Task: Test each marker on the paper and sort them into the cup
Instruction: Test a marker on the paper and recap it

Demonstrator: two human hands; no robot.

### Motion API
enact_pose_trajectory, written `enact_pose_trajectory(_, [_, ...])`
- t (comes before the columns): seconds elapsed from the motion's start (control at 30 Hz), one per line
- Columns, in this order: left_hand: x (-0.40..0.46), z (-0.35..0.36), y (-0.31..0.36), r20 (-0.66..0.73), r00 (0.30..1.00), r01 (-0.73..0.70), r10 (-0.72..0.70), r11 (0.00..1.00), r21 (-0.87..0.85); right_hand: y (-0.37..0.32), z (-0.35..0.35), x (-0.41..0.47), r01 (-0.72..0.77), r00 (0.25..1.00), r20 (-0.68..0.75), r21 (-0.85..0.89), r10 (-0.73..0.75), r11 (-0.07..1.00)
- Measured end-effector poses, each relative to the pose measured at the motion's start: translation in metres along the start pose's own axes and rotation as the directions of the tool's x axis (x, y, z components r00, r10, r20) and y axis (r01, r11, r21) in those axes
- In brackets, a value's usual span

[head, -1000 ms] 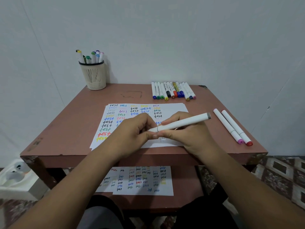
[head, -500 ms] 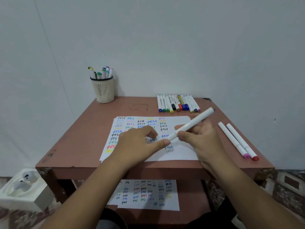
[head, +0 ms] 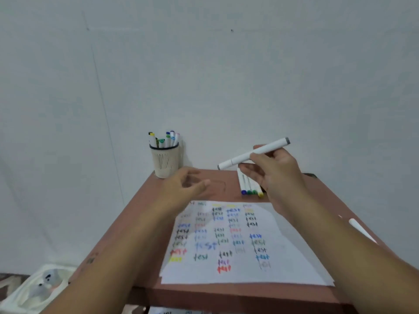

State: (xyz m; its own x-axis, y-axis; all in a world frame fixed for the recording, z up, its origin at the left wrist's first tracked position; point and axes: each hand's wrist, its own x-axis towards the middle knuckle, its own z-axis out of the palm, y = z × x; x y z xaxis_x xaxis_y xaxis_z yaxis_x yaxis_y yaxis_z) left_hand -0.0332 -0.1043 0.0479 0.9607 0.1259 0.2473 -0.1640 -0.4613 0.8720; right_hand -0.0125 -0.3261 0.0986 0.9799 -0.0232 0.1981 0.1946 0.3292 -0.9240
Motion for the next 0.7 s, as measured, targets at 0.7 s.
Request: enact_pose_trajectory(0.7, [0.081,-0.026,-0.094,-0.362,0.931,-0.001,0.056,0.989,0.15,0.081,0.185,0.189,0.267,0.957,0.257,-0.616,-0.131,0.741])
